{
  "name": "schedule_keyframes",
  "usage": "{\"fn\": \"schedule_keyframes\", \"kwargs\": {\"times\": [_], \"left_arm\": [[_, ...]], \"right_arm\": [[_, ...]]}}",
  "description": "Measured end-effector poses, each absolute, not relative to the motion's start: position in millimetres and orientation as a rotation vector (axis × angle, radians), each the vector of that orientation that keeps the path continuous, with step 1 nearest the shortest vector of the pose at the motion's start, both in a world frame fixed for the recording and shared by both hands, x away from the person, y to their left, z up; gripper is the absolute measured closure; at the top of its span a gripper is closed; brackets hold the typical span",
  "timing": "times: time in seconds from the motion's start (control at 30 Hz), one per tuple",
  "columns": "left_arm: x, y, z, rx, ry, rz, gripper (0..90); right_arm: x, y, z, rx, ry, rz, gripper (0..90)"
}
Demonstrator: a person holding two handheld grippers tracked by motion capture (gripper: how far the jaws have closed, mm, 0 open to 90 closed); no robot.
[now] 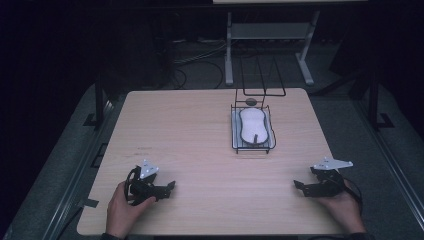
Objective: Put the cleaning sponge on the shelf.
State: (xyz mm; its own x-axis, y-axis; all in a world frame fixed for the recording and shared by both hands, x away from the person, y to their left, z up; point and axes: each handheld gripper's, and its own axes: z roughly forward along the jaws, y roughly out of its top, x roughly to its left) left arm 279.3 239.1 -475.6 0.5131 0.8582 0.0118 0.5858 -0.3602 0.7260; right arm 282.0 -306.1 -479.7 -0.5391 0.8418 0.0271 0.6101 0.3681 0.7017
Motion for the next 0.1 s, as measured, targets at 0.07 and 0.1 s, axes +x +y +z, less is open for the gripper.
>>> {"fn": "schedule_keyframes", "kwargs": {"times": [0.07, 0.1], "left_arm": [[279.3, 239.1, -475.6, 2.081, 1.174, 0.519, 12.6], [279.2, 239.0, -475.6, 2.081, 1.174, 0.52, 12.7]], "right_arm": [[280.7, -307.2, -482.0, 1.26, 2.283, 0.989, 13.4], [280.2, -307.6, -482.6, 1.258, 2.28, 0.995, 13.3]]}}
